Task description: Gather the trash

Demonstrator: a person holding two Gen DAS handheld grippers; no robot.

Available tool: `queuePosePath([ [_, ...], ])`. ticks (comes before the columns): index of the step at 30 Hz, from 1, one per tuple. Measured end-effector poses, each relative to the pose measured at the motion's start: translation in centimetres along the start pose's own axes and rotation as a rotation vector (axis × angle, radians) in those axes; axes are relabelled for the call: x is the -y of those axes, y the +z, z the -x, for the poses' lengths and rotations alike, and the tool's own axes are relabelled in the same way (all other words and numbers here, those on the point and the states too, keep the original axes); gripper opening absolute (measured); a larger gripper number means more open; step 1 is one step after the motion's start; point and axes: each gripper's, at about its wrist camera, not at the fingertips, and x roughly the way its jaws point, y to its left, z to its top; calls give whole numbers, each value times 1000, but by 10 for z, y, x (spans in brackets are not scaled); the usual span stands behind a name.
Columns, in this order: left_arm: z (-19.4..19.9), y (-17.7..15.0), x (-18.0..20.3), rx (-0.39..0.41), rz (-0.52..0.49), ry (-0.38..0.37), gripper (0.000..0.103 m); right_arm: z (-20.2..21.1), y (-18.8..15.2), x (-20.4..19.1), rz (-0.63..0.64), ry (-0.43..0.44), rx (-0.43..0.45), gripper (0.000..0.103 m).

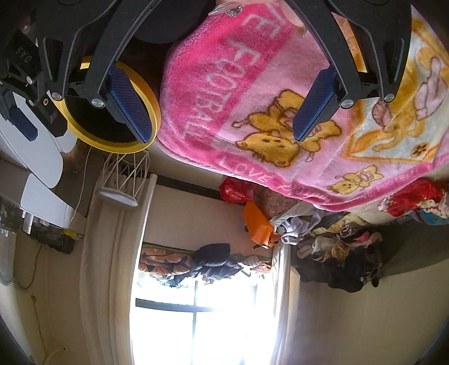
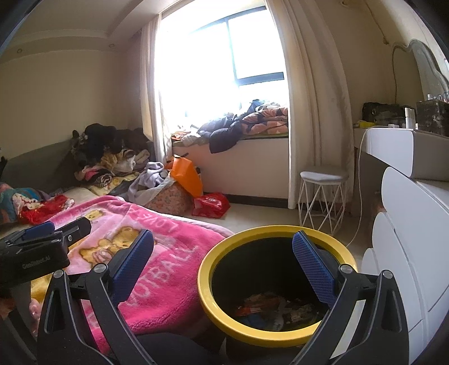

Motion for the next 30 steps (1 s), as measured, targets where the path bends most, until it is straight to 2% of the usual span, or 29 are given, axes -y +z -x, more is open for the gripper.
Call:
queuePosePath([
  [30,2,-3,2,-5,3,3,92,1,-4,3,3,-19,12,97],
])
